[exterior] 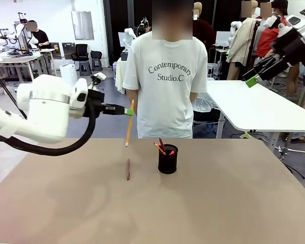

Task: Place the pens into the pen holder.
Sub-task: Pick up a writing instrument from the table and place it into the Pen holder.

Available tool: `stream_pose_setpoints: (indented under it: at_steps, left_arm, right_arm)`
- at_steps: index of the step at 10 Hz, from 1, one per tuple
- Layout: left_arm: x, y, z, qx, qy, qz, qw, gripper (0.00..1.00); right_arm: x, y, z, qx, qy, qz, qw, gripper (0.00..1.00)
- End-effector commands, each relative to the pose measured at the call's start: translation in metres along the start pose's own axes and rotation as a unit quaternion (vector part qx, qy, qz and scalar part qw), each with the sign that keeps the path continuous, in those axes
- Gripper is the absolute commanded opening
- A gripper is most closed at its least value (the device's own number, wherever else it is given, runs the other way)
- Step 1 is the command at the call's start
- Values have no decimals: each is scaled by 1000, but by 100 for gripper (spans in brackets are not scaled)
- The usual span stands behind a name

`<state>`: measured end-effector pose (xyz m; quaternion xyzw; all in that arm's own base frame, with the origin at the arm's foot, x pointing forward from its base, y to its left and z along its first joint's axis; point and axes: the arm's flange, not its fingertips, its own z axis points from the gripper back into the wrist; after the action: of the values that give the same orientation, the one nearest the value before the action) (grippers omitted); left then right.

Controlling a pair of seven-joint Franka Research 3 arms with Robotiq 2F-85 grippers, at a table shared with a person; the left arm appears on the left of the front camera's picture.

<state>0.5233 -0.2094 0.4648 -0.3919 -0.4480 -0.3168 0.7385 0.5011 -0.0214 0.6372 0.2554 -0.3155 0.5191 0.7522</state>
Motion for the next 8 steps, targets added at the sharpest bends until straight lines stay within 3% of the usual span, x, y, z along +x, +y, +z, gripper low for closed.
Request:
stream_pose_setpoints:
  at_steps: [1, 3, 4, 6, 8]
  left_arm:
    - [-13, 4, -31, 9, -57, -58, 997, 0]
    - [-17, -5, -60, -5, -96, -100, 990, 0]
    - [-14, -10, -73, -15, -128, -157, 979, 0]
    - [-13, -21, -98, -48, -184, -207, 960, 0]
    - [-15, -28, -110, -73, -196, -198, 958, 0]
  right_arm:
    - [0, 2, 0, 1, 0, 0, 1000, 100]
    - [0, 2, 0, 1, 0, 0, 1000, 100]
    - [0, 2, 0, 1, 0, 0, 1000, 100]
    - [0, 2, 0, 1, 0, 0, 1000, 100]
    - [0, 2, 0, 1, 0, 0, 1000, 100]
